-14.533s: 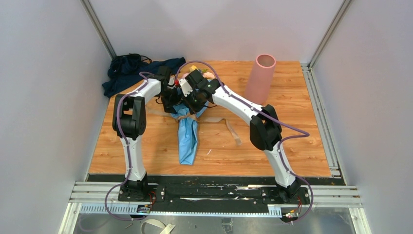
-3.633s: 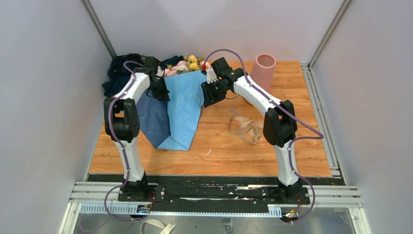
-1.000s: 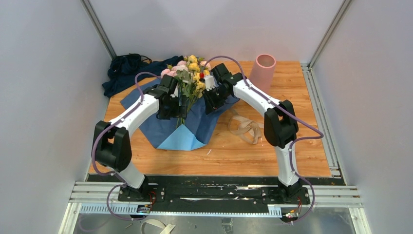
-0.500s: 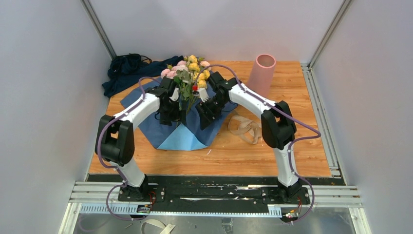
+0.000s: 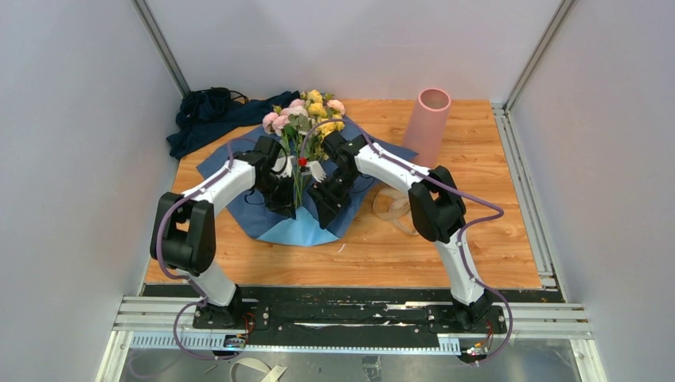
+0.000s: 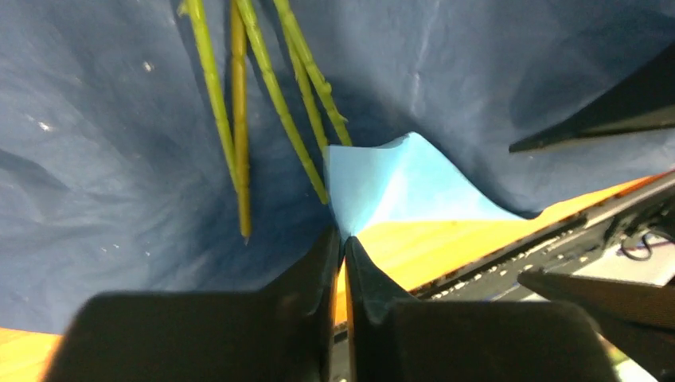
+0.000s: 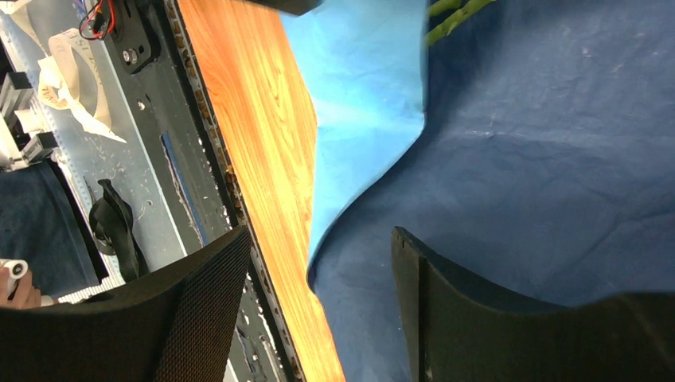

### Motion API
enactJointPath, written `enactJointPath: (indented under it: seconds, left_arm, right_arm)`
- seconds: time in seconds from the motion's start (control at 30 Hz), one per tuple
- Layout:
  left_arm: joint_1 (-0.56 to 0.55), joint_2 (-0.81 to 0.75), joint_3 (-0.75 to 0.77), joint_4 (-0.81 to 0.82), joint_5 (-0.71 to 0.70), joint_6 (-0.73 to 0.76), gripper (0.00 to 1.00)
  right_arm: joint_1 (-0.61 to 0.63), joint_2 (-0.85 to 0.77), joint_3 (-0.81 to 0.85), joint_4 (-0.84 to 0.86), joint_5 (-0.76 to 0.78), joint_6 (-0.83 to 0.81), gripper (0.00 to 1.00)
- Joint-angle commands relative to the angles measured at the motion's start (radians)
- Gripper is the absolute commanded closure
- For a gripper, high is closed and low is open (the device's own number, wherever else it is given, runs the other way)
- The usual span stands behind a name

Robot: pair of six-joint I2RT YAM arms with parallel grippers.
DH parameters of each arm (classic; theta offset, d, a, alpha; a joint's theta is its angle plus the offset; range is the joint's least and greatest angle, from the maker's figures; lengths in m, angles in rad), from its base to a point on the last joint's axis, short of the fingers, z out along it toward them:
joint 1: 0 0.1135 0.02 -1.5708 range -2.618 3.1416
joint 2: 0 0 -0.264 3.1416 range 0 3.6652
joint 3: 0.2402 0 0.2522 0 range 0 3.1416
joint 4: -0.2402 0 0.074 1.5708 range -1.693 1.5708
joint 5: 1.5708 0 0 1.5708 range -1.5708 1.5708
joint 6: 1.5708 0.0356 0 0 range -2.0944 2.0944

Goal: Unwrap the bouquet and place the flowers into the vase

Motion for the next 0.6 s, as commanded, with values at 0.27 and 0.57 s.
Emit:
enactJointPath:
  seconds: [0.27,0.57]
  left_arm:
    - [0.003,-0.231,-0.100,-0.109,0.058,0.008,1.00]
    - [0.000,-0.345,-0.161,-0.280,0.036,-0.062,1.00]
  right_arm:
    - [-0.014,0.007,0.059,-0.007,0.047,0.040,0.33]
    - [-0.015,0.037,0.074,0.014,0.078,0.082,0.33]
